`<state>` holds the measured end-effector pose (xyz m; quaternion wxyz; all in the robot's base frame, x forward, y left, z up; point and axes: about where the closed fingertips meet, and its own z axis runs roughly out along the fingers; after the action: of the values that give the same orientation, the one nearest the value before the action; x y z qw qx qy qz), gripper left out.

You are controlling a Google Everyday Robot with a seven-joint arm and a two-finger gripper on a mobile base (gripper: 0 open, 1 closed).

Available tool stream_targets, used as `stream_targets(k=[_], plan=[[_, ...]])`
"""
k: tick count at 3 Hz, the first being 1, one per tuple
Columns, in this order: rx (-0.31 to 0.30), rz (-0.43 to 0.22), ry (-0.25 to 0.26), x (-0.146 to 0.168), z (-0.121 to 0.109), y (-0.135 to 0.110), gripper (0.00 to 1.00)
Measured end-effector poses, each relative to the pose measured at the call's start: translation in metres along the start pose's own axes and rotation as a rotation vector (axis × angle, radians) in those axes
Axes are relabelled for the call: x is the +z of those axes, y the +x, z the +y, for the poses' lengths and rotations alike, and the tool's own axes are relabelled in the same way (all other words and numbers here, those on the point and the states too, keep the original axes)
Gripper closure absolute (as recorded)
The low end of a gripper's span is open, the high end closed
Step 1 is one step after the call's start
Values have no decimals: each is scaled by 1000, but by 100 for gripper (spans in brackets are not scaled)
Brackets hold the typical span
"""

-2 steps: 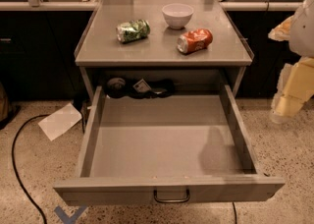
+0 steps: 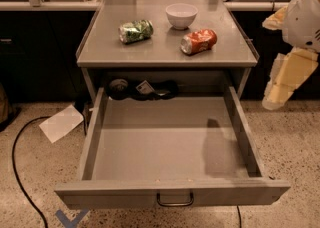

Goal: Place coke can into top drawer

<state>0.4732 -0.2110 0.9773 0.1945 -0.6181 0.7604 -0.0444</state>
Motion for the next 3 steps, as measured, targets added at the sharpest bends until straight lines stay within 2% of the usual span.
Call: stream_targets(k=[1, 2, 3], plan=[[-55, -42, 45, 18, -49, -12, 0], [-101, -61, 94, 30, -100, -23, 0], [-134, -74, 120, 43, -149, -30, 0]])
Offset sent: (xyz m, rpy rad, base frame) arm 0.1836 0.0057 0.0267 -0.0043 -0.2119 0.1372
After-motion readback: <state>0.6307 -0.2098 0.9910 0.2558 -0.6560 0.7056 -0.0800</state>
